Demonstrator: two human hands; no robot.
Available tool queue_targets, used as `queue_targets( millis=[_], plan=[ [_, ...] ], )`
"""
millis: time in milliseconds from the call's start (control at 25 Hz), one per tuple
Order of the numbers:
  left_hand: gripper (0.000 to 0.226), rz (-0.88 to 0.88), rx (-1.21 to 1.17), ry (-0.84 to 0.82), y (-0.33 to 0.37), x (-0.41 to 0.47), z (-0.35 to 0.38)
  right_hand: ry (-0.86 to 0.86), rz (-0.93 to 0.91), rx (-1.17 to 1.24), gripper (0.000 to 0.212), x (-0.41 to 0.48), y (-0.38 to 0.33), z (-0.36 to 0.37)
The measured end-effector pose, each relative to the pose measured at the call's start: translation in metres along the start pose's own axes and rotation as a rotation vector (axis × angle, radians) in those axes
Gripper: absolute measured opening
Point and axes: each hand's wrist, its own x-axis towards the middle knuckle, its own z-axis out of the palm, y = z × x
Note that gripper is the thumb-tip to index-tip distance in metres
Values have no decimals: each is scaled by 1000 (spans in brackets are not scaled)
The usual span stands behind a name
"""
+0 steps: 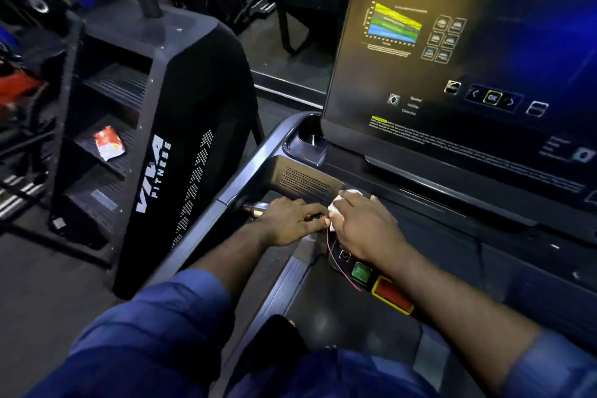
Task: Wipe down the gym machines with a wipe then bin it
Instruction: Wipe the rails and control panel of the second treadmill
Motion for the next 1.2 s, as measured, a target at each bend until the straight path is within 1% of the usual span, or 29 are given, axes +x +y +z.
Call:
queue_targets(
  millis=[80,120,160,240,320,360,440,520,600,680,760,800,840,920,960,1000,1080,1120,1160,1200],
  plan=[
    [60,7,64,-31,1,-1,-1,-114,85,50,45,16,2,-6],
    [66,6,90,-34,1,-2,0,-136,105,103,46,16,3,-8],
    [74,9,98,-28,0,-4,2,-115,103,154,45,8,4,-7],
    [87,16,85,-4,-4,-7,4,-3,70,217,44,-16,6,-2],
    [92,21,78,40,-5,-11,8,69,67,238,44,-34,4,6],
    [93,34,83,70,-6,-13,9,85,91,224,44,-33,2,10],
    [97,66,100,124,-8,-15,12,89,160,161,51,-18,-4,9],
    [101,81,116,167,-12,-17,16,78,189,117,55,-9,-17,3],
    [108,84,134,213,-14,-15,20,95,240,122,50,-18,-26,1],
    [111,70,138,259,-15,-15,24,149,290,96,47,-38,-34,2],
    [108,66,129,304,-17,-15,27,241,316,56,32,-46,-38,2],
    [107,67,127,316,-17,-15,28,300,324,74,22,-45,-39,1],
    [106,69,126,323,-17,-15,27,349,338,120,18,-39,-41,-2],
    [103,67,111,313,-17,-15,27,412,331,231,20,-21,-51,-7],
    [99,69,107,299,-17,-15,27,402,305,244,22,-11,-61,-8],
    [95,81,104,282,-19,-12,27,321,255,219,24,-3,-70,-8],
    [83,110,45,247,-28,-6,26,18,134,72,40,10,-83,-4],
    [76,114,1,237,-37,-4,24,-86,87,-35,51,14,-85,1],
    [71,99,-16,240,-48,-4,21,-117,72,-130,56,14,-84,6],
    [69,75,14,258,-61,-5,17,-85,67,-200,55,13,-82,13]
  ],
)
